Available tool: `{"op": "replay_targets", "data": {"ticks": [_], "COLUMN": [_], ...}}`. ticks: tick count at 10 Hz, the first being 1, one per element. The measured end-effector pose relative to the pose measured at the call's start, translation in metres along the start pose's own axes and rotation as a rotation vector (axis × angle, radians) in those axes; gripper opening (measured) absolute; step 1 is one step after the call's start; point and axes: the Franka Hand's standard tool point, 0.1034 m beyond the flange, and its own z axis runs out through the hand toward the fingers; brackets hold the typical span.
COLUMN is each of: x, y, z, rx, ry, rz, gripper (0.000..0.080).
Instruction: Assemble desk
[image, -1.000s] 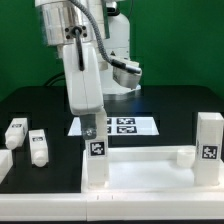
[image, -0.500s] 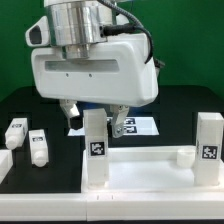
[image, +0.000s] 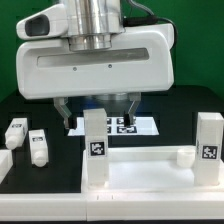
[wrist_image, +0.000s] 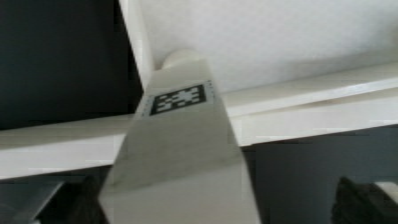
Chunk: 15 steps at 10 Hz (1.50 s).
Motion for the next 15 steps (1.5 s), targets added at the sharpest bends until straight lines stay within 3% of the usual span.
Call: {"op": "replay_targets", "data": {"ticks": [1,2,3,4,6,8,11,12,13,15], "x": [0.000,0.000,0.000,0.000,0.000,-0.002,-0.002,-0.004,-0.005,-0.004], "y": [0.000,0.000,0.000,0.005,0.011,0.014,0.014,0.014,0.012,0.007], "z": [0.000,0.000,0.001,0.001,0.003,0.003,0.003,0.003,0.004,0.005], "rx": [0.000,0.001,0.003,-0.006,-0.009,0.014,0.012,0.017,0.026,0.075], "ry": [-0.001,0.000,-0.001,0.000,0.001,-0.020,-0.021,-0.032,-0.048,-0.062], "rz": [0.034,0.064,0.167,0.257,0.580,0.992,1.118,1.282,1.496,1.816], "gripper": [0.0553,0.0553,0.0379,0.0293,0.0291,0.0291,0.0291,0.0291,0.0291,0.0291]}}
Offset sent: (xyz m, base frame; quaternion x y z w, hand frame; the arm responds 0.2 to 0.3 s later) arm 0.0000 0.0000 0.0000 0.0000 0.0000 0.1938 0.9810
